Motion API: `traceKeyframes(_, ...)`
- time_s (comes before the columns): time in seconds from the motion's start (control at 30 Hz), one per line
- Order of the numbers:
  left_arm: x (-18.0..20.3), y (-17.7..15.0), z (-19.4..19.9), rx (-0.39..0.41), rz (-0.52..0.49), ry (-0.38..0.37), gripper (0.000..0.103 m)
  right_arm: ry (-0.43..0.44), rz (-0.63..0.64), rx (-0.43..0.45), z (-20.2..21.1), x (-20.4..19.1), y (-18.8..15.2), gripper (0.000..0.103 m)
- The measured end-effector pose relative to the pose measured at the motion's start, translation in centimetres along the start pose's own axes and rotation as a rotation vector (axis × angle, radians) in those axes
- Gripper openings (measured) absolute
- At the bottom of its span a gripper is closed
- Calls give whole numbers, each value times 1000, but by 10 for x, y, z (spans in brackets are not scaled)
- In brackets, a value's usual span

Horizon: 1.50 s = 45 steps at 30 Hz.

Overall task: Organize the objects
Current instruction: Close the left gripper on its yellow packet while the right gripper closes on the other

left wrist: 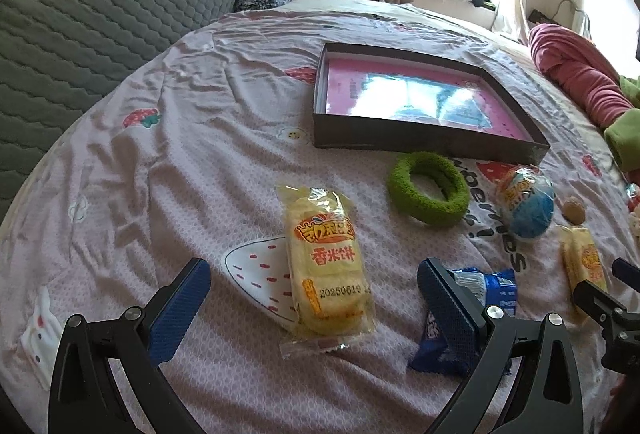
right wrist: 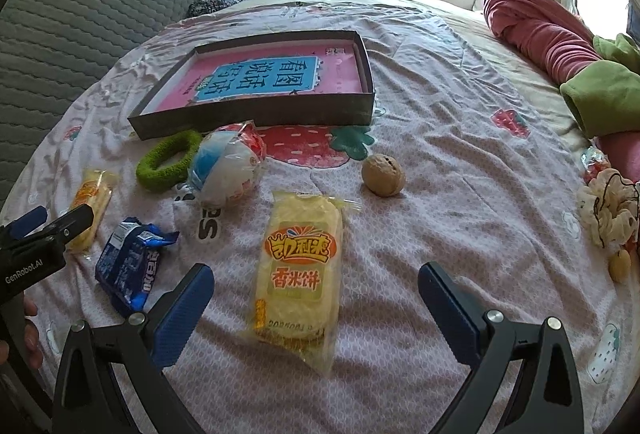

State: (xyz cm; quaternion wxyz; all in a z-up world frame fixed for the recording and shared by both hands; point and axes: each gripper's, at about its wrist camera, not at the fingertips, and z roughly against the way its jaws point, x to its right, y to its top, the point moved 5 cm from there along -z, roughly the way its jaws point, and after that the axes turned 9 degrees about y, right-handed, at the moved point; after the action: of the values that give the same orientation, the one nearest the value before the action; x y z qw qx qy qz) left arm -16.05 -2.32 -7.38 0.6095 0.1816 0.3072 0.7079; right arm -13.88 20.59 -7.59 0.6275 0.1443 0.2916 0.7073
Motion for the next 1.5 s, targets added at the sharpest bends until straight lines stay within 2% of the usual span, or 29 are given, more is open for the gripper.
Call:
traceKeyframes(0.43, -2, 8, -24, -23, 16, 13, 103, -30, -8, -22, -14, 1, 5, 103)
traceKeyframes(0.8, -2, 14, -35, -40, 20, -7, 103, -11, -47, -33, -19, 6, 5, 101)
traceKeyframes(0.87, -1, 14, -37, -47, 13, -6, 103, -9, -56, -37, -20, 8, 6, 98)
traceKeyframes(0.93, 0, 14, -40, -64, 0, 6, 103, -7, -64, -47, -21, 10, 6, 90)
traceKeyframes(1.1, -2, 14, -42, -69, 8, 3, 103, -13, -71, -63, -24, 12, 5, 84)
traceKeyframes(1.27, -5, 15, -42, -73, 10, 10, 102, -21, -59, -63, -24, 10, 4, 71)
traceKeyframes(1.43, -1, 15, -38, -70, -8, 1, 89, -13, -32, -78, -23, 3, 4, 55)
traceKeyframes(1.5, 1, 15, -38, -78, -16, -13, 77, -10, -26, -80, -22, 1, 4, 51)
